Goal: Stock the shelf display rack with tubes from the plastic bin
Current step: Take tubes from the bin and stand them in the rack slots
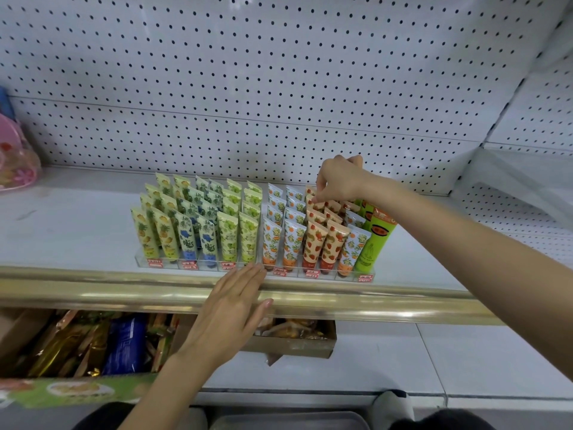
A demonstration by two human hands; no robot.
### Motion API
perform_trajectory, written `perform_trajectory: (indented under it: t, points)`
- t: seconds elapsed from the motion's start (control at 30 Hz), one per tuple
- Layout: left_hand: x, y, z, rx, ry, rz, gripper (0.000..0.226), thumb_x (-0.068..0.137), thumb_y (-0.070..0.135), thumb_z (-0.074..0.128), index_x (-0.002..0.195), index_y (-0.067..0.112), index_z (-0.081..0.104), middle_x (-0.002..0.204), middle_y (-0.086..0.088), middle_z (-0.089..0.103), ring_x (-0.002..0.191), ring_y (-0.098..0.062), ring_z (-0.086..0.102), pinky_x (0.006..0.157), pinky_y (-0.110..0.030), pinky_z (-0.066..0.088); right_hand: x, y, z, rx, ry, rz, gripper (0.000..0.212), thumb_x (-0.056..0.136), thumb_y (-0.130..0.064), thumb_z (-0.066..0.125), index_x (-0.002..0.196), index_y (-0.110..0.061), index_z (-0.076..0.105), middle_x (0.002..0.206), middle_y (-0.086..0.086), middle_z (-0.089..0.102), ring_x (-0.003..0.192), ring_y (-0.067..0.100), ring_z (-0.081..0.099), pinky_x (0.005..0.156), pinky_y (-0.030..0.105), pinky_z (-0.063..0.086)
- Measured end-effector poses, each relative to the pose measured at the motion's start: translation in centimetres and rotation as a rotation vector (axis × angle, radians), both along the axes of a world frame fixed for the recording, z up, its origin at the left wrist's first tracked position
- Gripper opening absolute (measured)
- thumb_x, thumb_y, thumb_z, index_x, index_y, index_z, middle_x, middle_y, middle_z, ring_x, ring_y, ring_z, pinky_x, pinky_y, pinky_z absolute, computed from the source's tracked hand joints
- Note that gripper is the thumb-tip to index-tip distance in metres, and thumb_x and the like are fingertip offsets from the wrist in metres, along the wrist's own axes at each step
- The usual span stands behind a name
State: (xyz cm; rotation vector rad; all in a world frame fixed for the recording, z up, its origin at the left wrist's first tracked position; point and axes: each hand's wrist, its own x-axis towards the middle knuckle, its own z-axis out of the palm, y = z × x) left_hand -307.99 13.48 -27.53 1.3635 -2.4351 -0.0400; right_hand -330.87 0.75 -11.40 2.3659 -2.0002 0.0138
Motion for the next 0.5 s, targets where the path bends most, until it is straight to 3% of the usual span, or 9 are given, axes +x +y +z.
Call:
perform_trajectory:
  t: [0.3, 0.5]
  points:
    - [0.1, 0.05, 0.07, 0.003, -0.008, -0.005, 0.063, 0.1, 0.051, 0.018, 0.137, 0.011, 0.052, 0.138, -0.003, 0.056, 0.13, -0.016, 0.049, 0.114, -0.023, 0.011, -0.18, -0.08, -0.04, 0.002, -0.007, -0.012, 0.03, 0.082, -0.042, 0.068, 0.082, -0.012, 0.073, 0.057, -0.007, 0.046, 0.09, 0.018, 0.041, 0.092, 0.04, 0.026]
    - [0.01, 0.12, 0.07, -0.007, -0.003, 0.0, 0.057, 0.098, 0.047, 0.028, 0.136, 0.012, 0.052, 0.138, -0.003, 0.056, 0.13, -0.016, 0.048, 0.114, -0.024, 0.012, -0.58, -0.35, 0.06, 0.004, -0.005, -0.007, 0.033, 0.082, -0.042, 0.068, 0.082, -0.009, 0.074, 0.061, -0.004, 0.048, 0.09, 0.019, 0.041, 0.085, 0.038, 0.023]
